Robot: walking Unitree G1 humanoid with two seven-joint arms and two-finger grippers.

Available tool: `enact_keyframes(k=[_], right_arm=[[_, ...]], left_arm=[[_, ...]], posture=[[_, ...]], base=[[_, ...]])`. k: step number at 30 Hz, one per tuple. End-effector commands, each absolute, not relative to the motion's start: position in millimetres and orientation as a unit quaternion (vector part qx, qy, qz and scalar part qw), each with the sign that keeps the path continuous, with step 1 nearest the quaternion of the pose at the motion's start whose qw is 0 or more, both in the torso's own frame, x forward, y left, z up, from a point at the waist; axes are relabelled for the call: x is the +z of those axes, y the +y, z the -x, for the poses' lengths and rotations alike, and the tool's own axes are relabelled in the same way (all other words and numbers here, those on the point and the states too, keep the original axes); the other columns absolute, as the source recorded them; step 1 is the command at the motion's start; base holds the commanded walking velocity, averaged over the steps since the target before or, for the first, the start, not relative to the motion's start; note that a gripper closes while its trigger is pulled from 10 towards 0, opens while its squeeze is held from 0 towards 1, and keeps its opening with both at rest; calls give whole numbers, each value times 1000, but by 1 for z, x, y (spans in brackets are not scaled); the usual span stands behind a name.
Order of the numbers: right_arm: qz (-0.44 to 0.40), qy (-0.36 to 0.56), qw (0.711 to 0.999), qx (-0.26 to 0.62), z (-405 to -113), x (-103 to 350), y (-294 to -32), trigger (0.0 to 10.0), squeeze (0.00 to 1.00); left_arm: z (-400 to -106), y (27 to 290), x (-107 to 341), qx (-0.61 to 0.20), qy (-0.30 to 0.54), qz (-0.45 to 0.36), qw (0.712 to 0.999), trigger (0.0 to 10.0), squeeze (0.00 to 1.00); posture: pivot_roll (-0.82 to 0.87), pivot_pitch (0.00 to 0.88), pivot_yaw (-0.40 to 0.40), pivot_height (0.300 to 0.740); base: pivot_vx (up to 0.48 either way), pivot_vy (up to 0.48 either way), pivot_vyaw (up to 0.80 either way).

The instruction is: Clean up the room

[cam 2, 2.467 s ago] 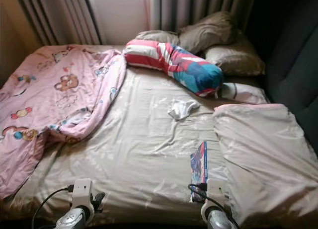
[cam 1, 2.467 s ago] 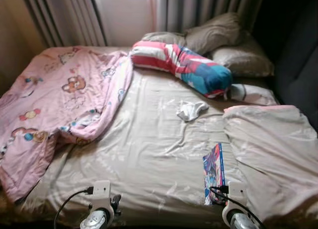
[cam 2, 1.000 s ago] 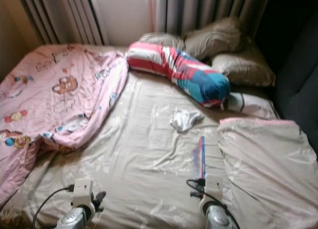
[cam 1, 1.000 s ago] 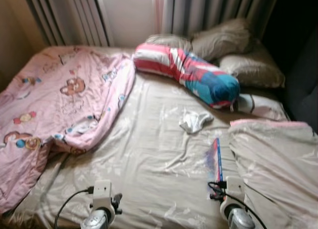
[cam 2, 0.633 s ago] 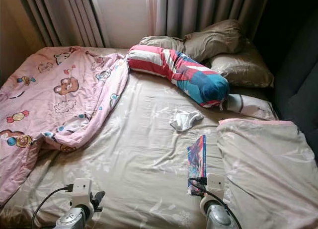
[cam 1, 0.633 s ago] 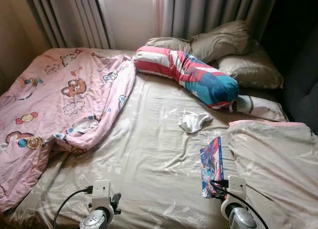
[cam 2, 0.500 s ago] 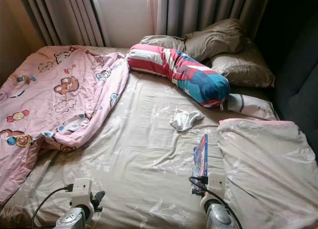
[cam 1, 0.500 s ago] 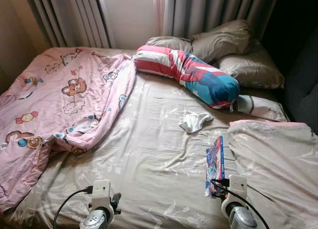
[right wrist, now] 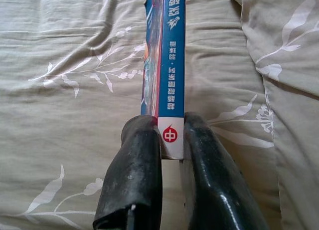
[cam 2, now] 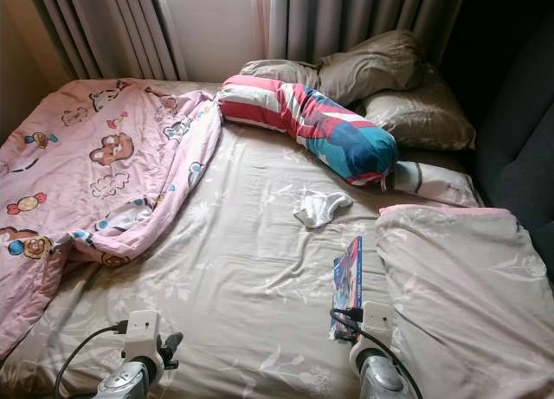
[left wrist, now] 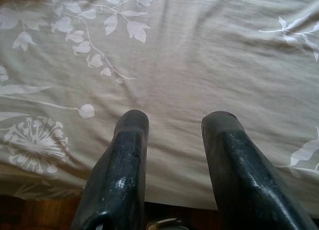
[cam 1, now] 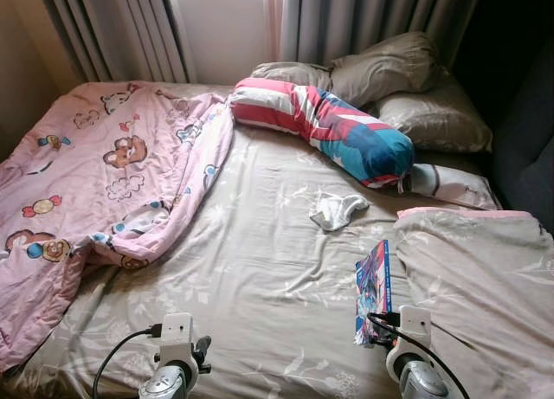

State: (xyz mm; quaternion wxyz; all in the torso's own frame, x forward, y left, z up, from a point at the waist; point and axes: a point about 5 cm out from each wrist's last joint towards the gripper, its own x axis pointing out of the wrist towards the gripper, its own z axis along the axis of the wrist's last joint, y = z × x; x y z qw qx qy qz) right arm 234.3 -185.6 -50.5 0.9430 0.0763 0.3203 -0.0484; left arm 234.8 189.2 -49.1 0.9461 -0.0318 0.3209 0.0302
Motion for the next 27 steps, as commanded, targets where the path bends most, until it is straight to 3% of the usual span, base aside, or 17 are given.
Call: enact_keyframes(k=[1,27], right_arm=[[-71,307,948,-43,-243,-44,-186,10000,0],[-71,303,949,-43,-243,-44,-183,10000,0]], left_arm=[[-230,191,-53,30,332,27,942,10000,0],[-229,192,-53,31,333,23,942,10000,0]], posture=[[-58,48,-3,730],[-52,51,3,695]], base=[[0,0,0],[0,0,0]])
